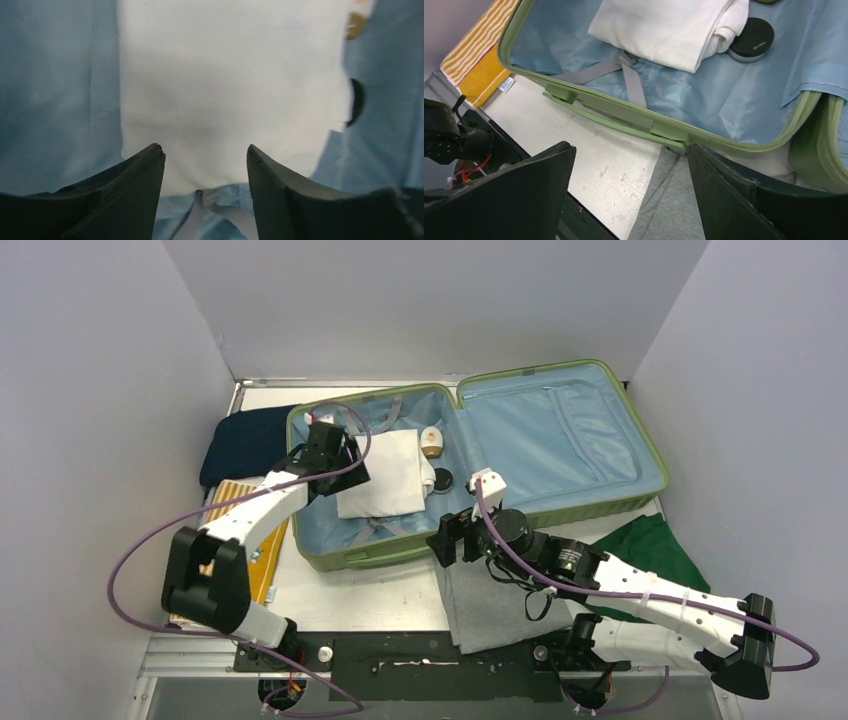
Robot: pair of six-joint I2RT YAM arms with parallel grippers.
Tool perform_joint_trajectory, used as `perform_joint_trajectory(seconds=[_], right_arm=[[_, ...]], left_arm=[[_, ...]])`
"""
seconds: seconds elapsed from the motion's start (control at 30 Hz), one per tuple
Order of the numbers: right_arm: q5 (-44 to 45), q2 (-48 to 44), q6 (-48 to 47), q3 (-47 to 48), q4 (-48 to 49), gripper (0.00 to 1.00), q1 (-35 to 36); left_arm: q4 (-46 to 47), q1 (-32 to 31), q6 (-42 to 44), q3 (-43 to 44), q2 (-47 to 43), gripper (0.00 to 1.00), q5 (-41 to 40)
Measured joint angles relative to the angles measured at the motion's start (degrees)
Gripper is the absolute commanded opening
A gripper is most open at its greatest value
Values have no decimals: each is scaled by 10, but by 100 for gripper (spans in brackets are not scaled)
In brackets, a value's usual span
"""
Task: Pack the luggage
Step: Place the clothes in the luggage, then move the clothes to the corner of the board.
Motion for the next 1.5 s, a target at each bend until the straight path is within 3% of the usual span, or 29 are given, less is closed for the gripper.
perform_joint_trajectory(seconds=[0.17,0.23,0.4,0.53,0.63,0.73,0.9,1.07,1.27,1.5], right_arm=[[32,-3,5,14,-31,85,0],[45,-9,12,13,-53,85,0],[72,-61,33,-8,-85,86,0],[89,-107,41,-23,-99,86,0],[96,-115,45,-23,-102,86,0],[98,-114,47,-23,-102,86,0],[101,-115,51,-24,-103,86,0],[109,-133,51,-24,-105,86,0],[124,-162,52,3,-112,86,0],[141,-205,68,13,-111,85,0]], left_arm=[[4,0,34,14,-137,83,44],[23,1,43,2,-207,97,65],[73,17,4,-125,-394,97,105],[52,15,-23,-189,-451,97,134],[21,-59,-38,-200,-464,97,114],[-13,-179,-57,-195,-477,97,57],[-62,-443,-114,-151,-424,97,-103],[-69,-636,-181,-101,-291,97,-249],[-46,-654,-228,-47,-126,95,-309],[-31,-638,-291,-6,-7,95,-304]])
